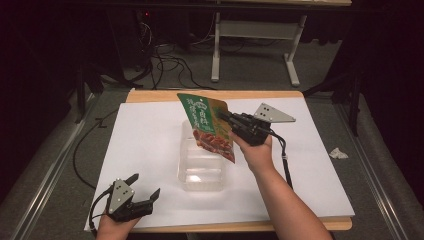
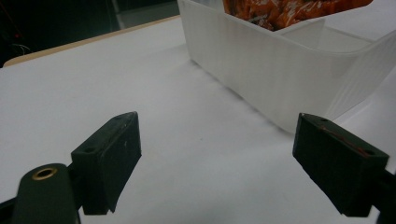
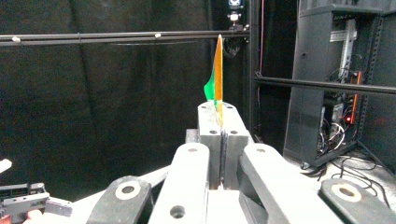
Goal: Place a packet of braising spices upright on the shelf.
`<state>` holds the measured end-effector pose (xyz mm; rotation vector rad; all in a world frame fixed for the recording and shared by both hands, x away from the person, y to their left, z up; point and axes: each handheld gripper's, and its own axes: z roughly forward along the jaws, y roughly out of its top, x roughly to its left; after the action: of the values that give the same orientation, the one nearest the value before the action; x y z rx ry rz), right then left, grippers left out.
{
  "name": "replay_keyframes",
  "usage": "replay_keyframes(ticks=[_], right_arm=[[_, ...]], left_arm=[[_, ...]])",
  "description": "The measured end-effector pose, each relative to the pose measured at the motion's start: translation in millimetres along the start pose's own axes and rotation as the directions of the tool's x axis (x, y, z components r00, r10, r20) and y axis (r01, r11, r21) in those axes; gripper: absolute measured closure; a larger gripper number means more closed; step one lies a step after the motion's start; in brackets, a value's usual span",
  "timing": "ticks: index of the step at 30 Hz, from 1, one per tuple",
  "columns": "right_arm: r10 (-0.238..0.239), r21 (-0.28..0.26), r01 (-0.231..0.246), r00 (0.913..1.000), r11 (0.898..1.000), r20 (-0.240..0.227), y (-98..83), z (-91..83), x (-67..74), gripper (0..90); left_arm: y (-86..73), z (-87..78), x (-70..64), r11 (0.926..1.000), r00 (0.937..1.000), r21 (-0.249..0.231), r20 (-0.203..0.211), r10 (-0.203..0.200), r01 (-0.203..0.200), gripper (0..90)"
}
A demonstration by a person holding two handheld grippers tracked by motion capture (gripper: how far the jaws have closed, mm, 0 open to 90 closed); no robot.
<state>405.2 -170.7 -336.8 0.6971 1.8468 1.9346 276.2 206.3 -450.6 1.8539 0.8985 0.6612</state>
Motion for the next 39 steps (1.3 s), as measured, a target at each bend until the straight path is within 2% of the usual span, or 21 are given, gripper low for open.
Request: replay_keyframes(ticks=[9, 19, 27, 39], right_arm=[[0.017, 0.008, -0.017, 0.9999, 1.000, 0.000, -9.6, 16.8, -4.7, 90.0], [0.002, 0.010, -0.002, 1.0000, 1.000, 0.006, -20.3, 30.0, -3.2, 90.0], [-0.019, 0.010, 0.019, 0.9997, 1.000, 0.011, -21.9, 31.3, -0.8, 90.0], [-0.014, 0.020, 0.013, 0.9993, 1.000, 0.034, -30.0, 23.8, -3.9, 90.0]], left_arm=[[-0.4, 1.1, 0.4, 1.0000, 1.0000, 0.002, 0.003, -0.003, 0.003, 15.9], [-0.9, 0.6, 1.4, 1.0000, 1.0000, -0.003, 0.000, -0.009, 0.009, 15.9], [-0.8, 0.7, 1.2, 1.0000, 1.0000, -0.002, 0.000, -0.007, 0.007, 15.9], [-0.6, 1.1, 0.3, 1.0000, 1.0000, 0.002, 0.003, -0.004, 0.004, 16.0]])
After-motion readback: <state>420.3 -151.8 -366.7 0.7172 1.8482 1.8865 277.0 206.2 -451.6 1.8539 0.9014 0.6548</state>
